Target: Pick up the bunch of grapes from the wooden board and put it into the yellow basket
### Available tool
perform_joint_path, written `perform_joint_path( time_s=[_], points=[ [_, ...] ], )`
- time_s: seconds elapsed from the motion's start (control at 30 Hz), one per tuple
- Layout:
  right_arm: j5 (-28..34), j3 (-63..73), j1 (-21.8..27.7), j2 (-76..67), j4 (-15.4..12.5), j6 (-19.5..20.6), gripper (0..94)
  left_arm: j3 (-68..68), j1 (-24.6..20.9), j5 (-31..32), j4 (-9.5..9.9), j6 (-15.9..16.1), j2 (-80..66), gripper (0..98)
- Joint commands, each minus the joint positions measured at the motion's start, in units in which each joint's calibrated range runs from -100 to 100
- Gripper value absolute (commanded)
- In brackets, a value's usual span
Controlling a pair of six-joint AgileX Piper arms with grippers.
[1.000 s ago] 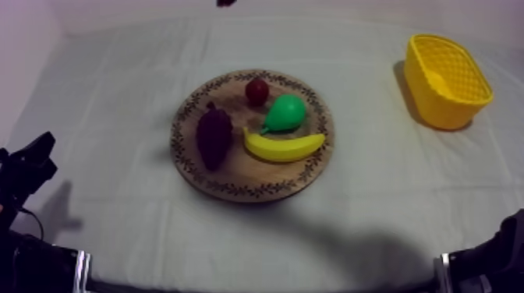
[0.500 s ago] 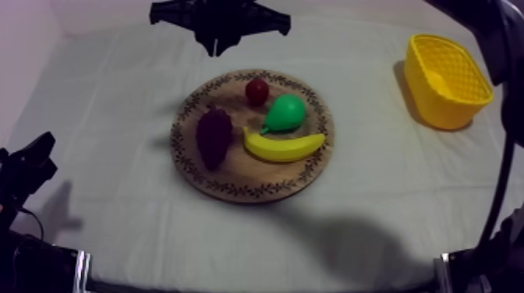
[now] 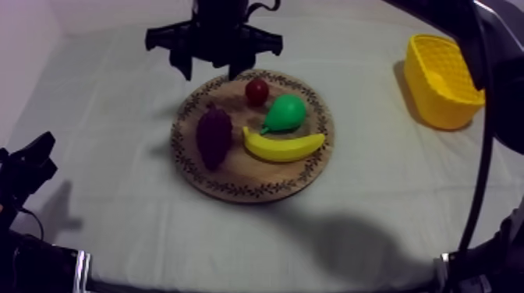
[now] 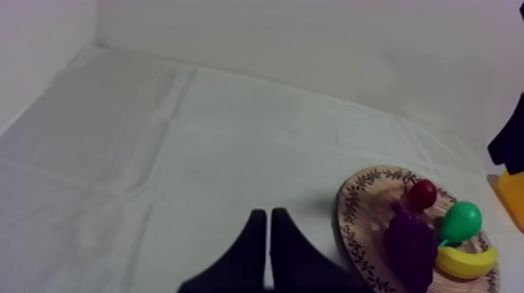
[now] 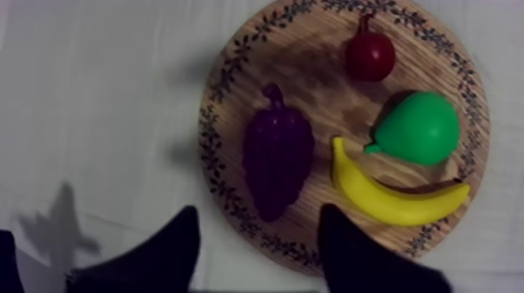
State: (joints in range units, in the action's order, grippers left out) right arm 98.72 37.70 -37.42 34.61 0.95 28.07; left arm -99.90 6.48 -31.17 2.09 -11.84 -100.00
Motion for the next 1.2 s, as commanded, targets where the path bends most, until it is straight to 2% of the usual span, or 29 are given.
perform_joint_path(
  time_s=[0.0,0.17,0.3,0.53,0.87,1.17],
  points=[
    [-0.1,-0.5,-0.1,-0.1,-0.5,-0.8,61.6,0.0,0.0,0.0,0.04,0.0,0.0,0.1],
    [-0.1,-1.9,-0.4,0.0,-0.9,-0.8,77.1,0.0,0.0,0.0,0.04,0.0,0.0,0.1],
    [-0.1,-2.7,-0.3,0.1,-1.6,-0.5,83.9,0.0,0.0,0.0,0.04,0.0,0.0,0.1],
    [-0.1,-2.8,0.1,2.1,-2.7,-0.8,87.0,0.0,0.0,0.0,0.04,0.0,0.0,0.1],
    [-0.7,-2.5,0.3,7.8,-5.8,-2.8,90.4,0.0,0.0,0.0,0.04,0.0,0.0,0.1],
    [-6.1,-2.3,0.8,13.0,-7.6,-4.6,89.3,0.0,0.0,0.0,0.04,0.0,0.0,0.1]
  ],
)
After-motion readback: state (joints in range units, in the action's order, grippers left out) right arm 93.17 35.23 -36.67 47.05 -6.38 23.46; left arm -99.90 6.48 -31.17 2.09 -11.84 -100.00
